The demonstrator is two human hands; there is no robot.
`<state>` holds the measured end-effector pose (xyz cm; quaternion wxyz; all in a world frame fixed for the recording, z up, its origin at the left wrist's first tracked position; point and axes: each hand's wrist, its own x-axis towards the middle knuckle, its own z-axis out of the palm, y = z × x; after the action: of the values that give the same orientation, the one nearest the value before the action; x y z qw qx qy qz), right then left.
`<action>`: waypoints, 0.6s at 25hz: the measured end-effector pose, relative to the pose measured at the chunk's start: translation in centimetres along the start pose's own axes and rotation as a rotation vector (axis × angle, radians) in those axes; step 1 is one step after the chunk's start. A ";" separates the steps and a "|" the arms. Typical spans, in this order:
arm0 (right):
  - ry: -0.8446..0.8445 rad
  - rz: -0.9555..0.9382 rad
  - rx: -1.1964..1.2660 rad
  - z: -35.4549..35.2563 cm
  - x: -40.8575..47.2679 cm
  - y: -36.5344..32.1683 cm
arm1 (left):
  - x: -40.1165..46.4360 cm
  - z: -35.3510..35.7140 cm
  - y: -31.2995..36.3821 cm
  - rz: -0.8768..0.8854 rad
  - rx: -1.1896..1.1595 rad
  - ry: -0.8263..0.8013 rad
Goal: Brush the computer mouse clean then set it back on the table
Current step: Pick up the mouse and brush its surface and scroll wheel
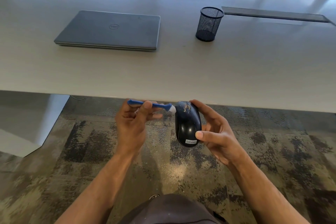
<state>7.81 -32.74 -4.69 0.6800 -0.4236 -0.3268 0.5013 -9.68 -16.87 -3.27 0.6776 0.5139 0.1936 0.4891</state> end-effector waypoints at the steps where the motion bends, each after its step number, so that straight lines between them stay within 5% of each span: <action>1: -0.005 0.003 -0.009 0.0 0.0 0.0 | 0.2 0.1 0.0 -0.007 0.016 0.006; 8: -0.017 -0.005 -0.025 -0.2 -0.2 -0.3 | -0.4 -0.1 0.6 -0.052 0.014 0.056; 15: 0.032 -0.053 -0.017 -0.8 -0.2 -1.1 | -1.8 0.9 1.5 -0.026 0.014 -0.103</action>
<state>8.93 -33.28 -4.03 0.6946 -0.4286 -0.3314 0.4733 -10.50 -18.88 -2.04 0.6895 0.5406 0.1686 0.4516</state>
